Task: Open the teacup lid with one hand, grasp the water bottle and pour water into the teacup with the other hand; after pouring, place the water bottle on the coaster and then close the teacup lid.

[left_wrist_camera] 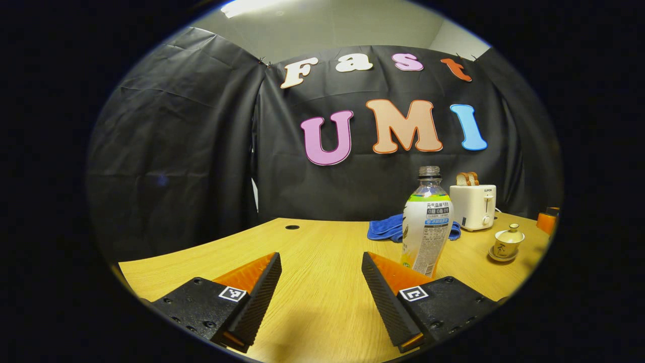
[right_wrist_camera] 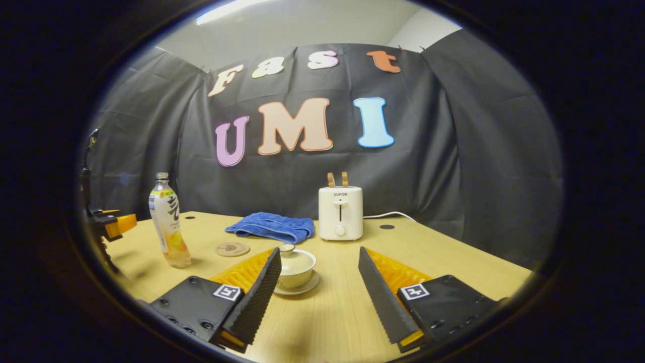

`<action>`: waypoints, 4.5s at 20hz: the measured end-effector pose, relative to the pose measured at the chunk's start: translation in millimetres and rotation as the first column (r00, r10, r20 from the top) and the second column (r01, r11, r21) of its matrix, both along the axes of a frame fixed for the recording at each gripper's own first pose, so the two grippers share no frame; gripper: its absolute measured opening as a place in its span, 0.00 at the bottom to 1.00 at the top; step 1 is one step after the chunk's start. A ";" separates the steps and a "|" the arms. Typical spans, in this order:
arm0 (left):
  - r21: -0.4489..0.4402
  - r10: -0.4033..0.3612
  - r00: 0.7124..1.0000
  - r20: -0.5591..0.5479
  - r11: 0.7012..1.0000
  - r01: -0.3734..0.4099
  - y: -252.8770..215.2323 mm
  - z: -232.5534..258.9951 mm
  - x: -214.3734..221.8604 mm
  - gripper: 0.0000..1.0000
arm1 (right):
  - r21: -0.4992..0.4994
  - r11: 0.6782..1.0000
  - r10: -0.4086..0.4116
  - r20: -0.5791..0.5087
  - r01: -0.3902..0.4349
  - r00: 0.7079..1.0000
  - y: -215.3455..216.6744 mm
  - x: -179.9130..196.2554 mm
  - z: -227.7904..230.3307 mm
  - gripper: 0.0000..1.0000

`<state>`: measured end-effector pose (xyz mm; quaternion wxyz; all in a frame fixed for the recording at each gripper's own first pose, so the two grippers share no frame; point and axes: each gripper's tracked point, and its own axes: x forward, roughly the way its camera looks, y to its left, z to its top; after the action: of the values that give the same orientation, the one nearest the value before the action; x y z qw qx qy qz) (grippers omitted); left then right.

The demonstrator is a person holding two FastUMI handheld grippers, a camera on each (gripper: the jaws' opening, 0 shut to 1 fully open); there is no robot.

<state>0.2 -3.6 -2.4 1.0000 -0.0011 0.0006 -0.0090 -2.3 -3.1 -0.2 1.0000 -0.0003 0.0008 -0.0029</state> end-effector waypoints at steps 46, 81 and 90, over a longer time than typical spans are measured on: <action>-0.007 -0.030 1.000 0.001 1.000 0.030 -7.5 -3.2 0.1 0.94 | -0.006 0.988 0.152 -0.161 -0.155 0.975 59.3 89.8 -25.6 0.36; -0.008 -0.484 0.874 -0.046 0.875 0.484 -134.1 -11.4 28.5 0.94 | 0.000 0.999 0.033 -0.005 -0.033 0.999 -9.4 16.3 0.1 0.36; -0.002 -0.454 0.887 -0.079 0.890 0.456 -152.4 -14.9 59.8 0.88 | 0.001 0.999 0.051 -0.008 -0.051 0.999 -9.4 13.7 0.0 0.37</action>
<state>60.0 -155.9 -17.2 0.9692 0.0070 0.0398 -0.2428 11.4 -12.5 -0.3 0.9997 -0.0002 0.0050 0.0224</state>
